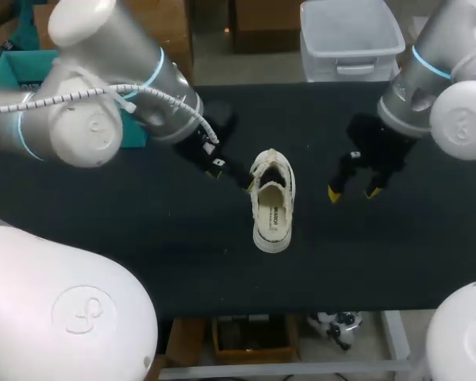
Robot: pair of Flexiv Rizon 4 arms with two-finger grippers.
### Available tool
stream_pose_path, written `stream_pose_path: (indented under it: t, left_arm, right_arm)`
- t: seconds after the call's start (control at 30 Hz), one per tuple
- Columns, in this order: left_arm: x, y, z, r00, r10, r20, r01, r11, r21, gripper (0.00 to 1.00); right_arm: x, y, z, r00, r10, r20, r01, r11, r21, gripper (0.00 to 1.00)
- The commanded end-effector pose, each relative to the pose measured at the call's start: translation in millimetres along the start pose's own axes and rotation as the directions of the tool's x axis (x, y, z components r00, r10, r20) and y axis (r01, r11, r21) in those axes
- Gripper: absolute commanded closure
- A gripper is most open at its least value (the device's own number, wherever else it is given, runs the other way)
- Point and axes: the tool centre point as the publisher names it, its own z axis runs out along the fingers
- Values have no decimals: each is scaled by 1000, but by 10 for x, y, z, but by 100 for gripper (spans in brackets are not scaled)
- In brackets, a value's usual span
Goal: Open the shoe tongue, take the insole out of the shoe, put the insole back into the shoe, and pack the shoe into the shoebox
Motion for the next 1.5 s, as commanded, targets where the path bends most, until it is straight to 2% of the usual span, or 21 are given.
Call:
stream_pose_path:
  t: [0.03, 0.23, 0.33, 0.4, 0.43, 0.5, 0.53, 0.6, 0.8, 0.87, 0.9, 0.97, 1.0, 1.23, 1.27, 1.4, 1.47, 1.5]
  left_arm:
    - [47, -50, 111, 999, -20, 30, 22, 998, -57, 0]
    - [92, 71, 283, 992, -57, 111, 63, 997, -52, 0]
    - [79, 86, 386, 988, -91, 124, 98, 994, -51, 0]
    - [56, 93, 473, 984, -123, 129, 129, 991, -40, 0]
    - [35, 86, 517, 978, -150, 145, 156, 987, -31, 0]
    - [-2, 68, 595, 977, -171, 127, 177, 983, -40, 0]
    - [-17, 57, 631, 973, -190, 134, 196, 980, -37, 0]
    - [-52, 34, 683, 966, -221, 136, 227, 973, -28, 0]
    - [-146, -62, 767, 950, -294, 104, 297, 955, -7, 0]
    - [-157, -94, 798, 945, -310, 102, 313, 950, -8, 0]
    - [-162, -109, 812, 941, -321, 110, 324, 946, -4, 0]
    - [-165, -136, 830, 939, -326, 113, 328, 945, -5, 0]
    - [-159, -155, 840, 935, -332, 129, 335, 942, -6, 0]
    - [-128, -256, 895, 928, -336, 161, 342, 940, -14, 4]
    - [-133, -273, 917, 927, -338, 163, 345, 938, -15, 5]
    - [-150, -312, 999, 919, -351, 179, 360, 933, -21, 26]
    - [-169, -327, 1036, 913, -358, 193, 367, 930, -9, 39]
    - [-182, -335, 1052, 913, -359, 194, 368, 930, -10, 39]
  right_arm:
    - [-34, -2, -89, 1000, -1, -22, 1, 1000, 16, 0]
    - [-34, -2, -89, 1000, -1, -22, 1, 1000, 16, 0]
    - [-34, -2, -89, 1000, -1, -22, 1, 1000, 16, 0]
    - [-107, 29, -60, 996, -84, 16, 85, 996, -38, 0]
    - [-135, 33, -63, 997, -50, 54, 52, 998, -44, 0]
    - [-175, 3, -93, 987, -129, 101, 138, 986, -93, 0]
    - [-192, -17, -113, 983, -124, 138, 139, 985, -104, 0]
    - [-235, -70, -164, 969, -179, 169, 204, 968, -144, 0]
    - [-332, -127, -212, 934, -245, 259, 295, 940, -172, 0]
    - [-356, -130, -208, 922, -267, 281, 321, 932, -167, 0]
    - [-372, -131, -205, 909, -307, 282, 363, 916, -173, 0]
    - [-401, -122, -202, 902, -320, 291, 375, 913, -160, 0]
    - [-415, -108, -196, 887, -355, 295, 412, 898, -156, 0]
    - [-459, -43, -174, 841, -436, 320, 487, 868, -97, 0]
    - [-473, -27, -171, 839, -443, 315, 492, 866, -90, 0]
    - [-522, 14, -164, 827, -478, 298, 515, 855, -59, 0]
    - [-542, 37, -164, 829, -481, 284, 509, 861, -28, 0]
    - [-547, 46, -164, 826, -486, 285, 511, 859, -16, 0]
